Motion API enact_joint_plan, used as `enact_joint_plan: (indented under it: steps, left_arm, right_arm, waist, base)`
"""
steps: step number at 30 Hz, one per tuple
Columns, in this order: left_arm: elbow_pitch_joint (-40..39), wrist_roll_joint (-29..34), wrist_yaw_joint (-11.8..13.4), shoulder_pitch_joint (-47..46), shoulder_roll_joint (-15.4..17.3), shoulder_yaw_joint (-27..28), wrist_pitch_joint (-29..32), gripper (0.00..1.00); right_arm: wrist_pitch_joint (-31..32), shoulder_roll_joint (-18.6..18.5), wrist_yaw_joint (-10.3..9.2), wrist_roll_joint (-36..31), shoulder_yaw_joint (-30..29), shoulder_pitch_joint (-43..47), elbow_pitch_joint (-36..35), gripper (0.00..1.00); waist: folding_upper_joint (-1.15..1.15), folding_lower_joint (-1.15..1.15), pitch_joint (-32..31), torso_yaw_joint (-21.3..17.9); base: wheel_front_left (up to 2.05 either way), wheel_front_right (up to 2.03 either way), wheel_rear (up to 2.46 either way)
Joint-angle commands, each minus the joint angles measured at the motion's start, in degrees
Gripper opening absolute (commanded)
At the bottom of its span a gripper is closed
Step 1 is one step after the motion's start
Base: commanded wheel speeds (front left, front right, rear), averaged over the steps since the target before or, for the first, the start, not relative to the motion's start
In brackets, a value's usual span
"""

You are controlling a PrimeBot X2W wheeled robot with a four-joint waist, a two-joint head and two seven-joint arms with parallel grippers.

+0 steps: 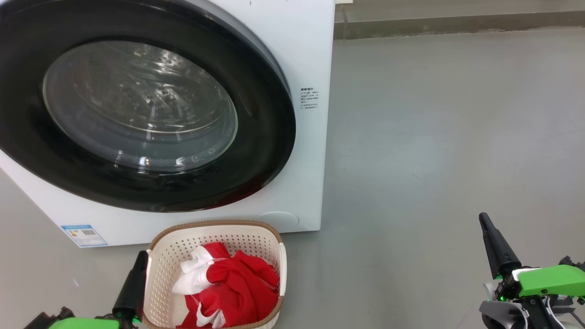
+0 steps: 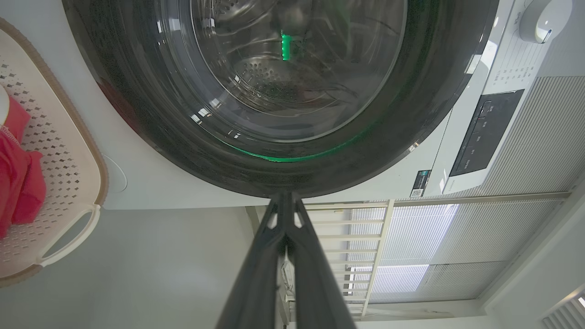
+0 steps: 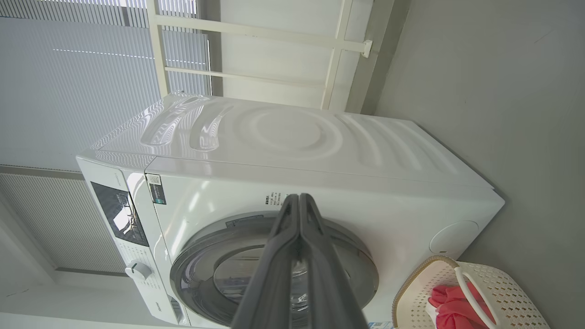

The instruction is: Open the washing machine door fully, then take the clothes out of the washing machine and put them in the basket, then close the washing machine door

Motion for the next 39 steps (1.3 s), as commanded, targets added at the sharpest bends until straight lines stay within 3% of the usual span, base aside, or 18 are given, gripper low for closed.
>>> enact_joint_plan:
  steps: [1,39]
  left_arm:
    - [-1.22,-0.37,-0.35,-2.26,0.43,1.54,0.21,0.0]
    - [-1.22,-0.38,-0.35,-2.26,0.43,1.53,0.2,0.0]
  right_arm:
    - [0.31,-0.79,-0.03,0.16,0.79,-2.37,-1.73,0.0]
    - [0.47,-0.65,-0.03,-0.02,0.58,-2.39,-1.72,0.0]
  waist:
    - [0.0,0.0,0.0,0.0]
    - [0.0,0.0,0.0,0.0]
  base:
    - [0.0,0.0,0.0]
    - [0.0,0.0,0.0]
